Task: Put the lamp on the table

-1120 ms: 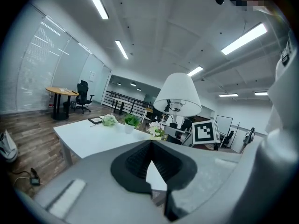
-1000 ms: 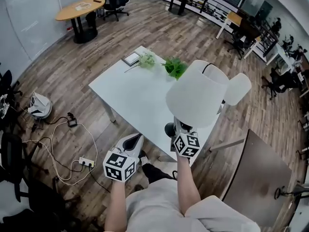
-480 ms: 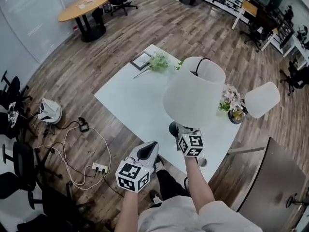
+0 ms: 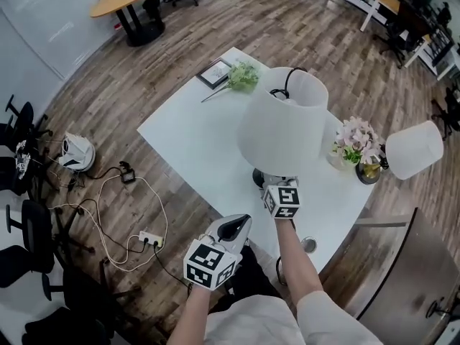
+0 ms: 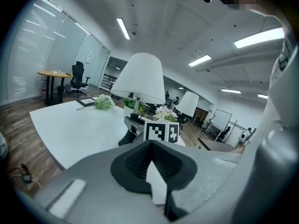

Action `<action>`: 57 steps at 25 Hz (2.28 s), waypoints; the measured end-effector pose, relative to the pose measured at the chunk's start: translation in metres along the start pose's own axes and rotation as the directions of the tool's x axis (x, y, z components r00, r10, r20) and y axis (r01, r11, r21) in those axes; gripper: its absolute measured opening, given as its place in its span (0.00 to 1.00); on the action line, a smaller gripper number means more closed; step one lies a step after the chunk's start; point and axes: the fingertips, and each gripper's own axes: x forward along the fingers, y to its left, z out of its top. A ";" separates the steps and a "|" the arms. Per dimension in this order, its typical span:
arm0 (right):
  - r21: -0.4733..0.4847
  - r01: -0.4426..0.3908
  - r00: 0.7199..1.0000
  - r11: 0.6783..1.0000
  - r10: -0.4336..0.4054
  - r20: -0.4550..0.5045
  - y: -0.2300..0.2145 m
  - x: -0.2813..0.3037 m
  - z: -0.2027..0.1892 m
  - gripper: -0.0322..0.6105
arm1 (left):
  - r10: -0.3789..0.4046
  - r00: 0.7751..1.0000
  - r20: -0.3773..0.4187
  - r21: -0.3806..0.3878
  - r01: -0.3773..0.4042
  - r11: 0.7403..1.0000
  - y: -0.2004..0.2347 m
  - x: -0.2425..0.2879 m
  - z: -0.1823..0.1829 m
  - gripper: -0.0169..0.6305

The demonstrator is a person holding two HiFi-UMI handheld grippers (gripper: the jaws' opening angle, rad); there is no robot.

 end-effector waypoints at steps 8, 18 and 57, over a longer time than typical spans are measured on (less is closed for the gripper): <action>0.002 -0.007 1.000 1.000 0.007 0.010 0.002 0.001 -0.006 0.31 | 0.001 1.000 -0.001 -0.012 -0.001 1.000 -0.003 0.001 -0.007 0.03; -0.047 0.000 1.000 0.999 0.000 -0.012 0.006 -0.013 -0.012 0.30 | -0.022 1.000 0.003 0.012 0.022 1.000 -0.019 0.004 -0.008 0.03; -0.053 0.004 1.000 0.999 -0.006 -0.031 0.012 -0.020 -0.024 0.31 | -0.001 0.998 0.070 0.024 0.000 1.000 -0.037 -0.016 -0.033 0.03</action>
